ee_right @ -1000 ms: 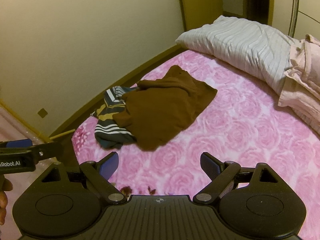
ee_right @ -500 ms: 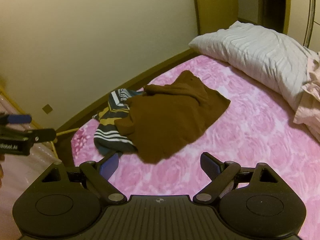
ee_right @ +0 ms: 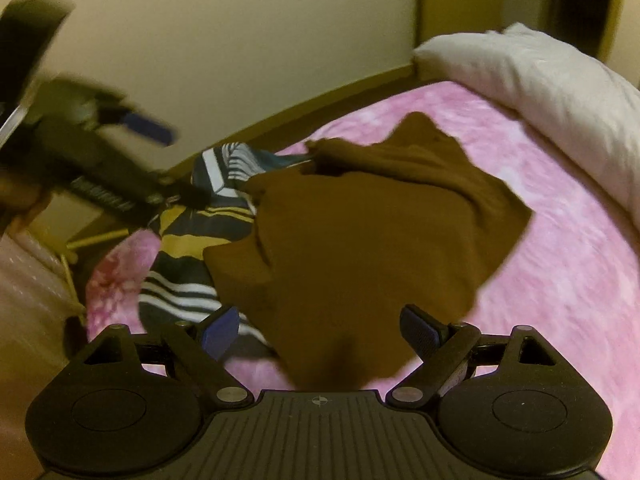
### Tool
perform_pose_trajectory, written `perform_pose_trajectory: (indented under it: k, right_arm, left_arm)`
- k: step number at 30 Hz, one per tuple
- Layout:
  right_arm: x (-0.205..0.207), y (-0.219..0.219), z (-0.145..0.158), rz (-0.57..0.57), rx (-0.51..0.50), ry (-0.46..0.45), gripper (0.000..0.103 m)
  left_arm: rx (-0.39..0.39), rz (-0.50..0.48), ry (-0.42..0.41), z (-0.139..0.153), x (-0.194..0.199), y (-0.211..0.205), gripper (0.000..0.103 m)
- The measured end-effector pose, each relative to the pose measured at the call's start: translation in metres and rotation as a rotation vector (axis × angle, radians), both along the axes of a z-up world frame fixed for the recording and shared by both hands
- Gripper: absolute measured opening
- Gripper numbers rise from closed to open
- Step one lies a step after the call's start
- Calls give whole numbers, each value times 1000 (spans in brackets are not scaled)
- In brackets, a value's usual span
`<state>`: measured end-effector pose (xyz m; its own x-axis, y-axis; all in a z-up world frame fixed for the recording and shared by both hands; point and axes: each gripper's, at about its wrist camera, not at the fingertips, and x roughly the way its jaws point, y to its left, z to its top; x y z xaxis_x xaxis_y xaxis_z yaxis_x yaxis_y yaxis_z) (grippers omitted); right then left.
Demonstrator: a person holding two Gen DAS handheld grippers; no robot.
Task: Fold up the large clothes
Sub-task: 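Grasp the brown shirt with the left gripper while the right gripper grasps it too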
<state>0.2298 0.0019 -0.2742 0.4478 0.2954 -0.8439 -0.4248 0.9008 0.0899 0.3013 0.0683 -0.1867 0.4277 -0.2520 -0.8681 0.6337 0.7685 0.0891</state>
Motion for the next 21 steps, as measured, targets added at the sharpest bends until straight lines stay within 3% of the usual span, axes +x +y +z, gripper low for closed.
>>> perform_pose_trajectory:
  k: [6,7,8,9,14,15,21]
  right_arm:
    - [37,31,-55,1,-86,-38,81]
    - [40,32,-58,-13,-98,-40,76]
    - [43,29,-59,-47,-114,-44,57]
    - [44,25,-57,-61,-118,-45,43]
    - [45,-4,-33,-79,-57,-26,14]
    - [46,-9,-25,-95,-52,-31,12]
    - [32,-76,28,-313,29,-76,9]
  left_arm:
    - [-71,-101,70,-51,50,4,67]
    - [-78,-115,82,-58,55,4,65]
    - [-82,-128,92,-62,59,2,60]
    - [-88,-144,106,-65,61,0,54]
    - [-77,-227,113,-61,56,-17,28]
    - [-74,-239,104,-56,52,-20,14]
    - [-144,-214,30,1,38,-31,4]
